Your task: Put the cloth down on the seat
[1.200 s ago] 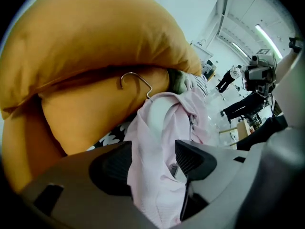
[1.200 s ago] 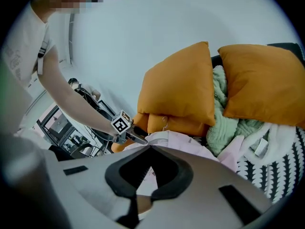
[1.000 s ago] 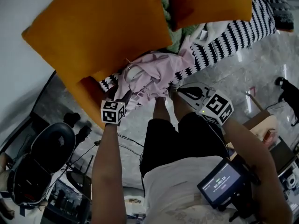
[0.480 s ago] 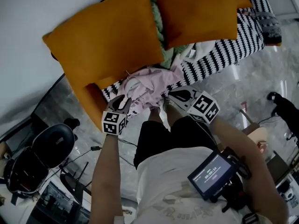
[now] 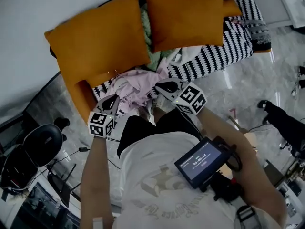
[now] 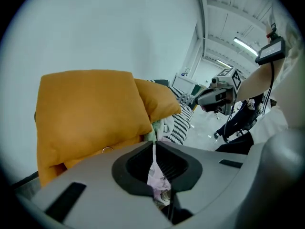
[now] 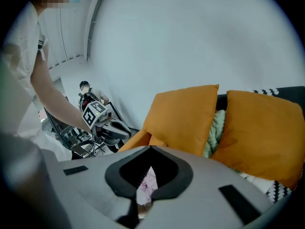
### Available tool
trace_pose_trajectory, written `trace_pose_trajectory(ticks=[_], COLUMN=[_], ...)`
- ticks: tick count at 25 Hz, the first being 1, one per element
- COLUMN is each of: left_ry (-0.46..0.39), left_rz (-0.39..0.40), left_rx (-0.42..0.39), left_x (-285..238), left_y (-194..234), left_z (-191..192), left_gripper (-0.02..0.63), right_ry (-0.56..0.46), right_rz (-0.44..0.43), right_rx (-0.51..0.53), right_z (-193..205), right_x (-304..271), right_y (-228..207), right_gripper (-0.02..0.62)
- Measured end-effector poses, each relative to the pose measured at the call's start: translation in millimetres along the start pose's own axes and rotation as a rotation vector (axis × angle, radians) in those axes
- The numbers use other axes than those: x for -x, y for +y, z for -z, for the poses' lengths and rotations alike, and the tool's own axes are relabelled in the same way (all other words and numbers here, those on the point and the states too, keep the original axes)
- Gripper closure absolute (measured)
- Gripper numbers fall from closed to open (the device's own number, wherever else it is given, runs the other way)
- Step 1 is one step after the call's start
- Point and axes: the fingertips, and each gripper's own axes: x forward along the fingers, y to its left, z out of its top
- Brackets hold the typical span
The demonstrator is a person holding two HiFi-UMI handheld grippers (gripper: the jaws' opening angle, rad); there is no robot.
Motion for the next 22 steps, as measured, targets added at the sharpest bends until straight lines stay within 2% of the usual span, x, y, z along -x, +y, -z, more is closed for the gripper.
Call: trace_pose_trajectory(ticks=[6, 11, 15, 22], left_ry=[-0.075, -0.199, -0.296, -0.407], left_rz=[-0.013, -0.003, -0.029, -0.077], left_rx=[-0.03, -0.015, -0.016, -0.008], left_x=[33, 75, 112, 168], left_y=[-24, -43, -47, -54], left_z=[-16, -41, -57, -55], left_gripper=[0.586, 0.594, 0.594, 0.594], right_ry=[-0.068, -0.117, -0.162, -0.241], right_rz=[0.022, 0.018, 0.004, 0.003], right_rx=[0.026, 0.089, 0.13, 0.177], right_z=[-24, -51, -76, -103], right_x=[20, 31, 39, 61], right_y=[15, 45, 75, 123], right_gripper=[0.58, 0.58, 0.58, 0.58])
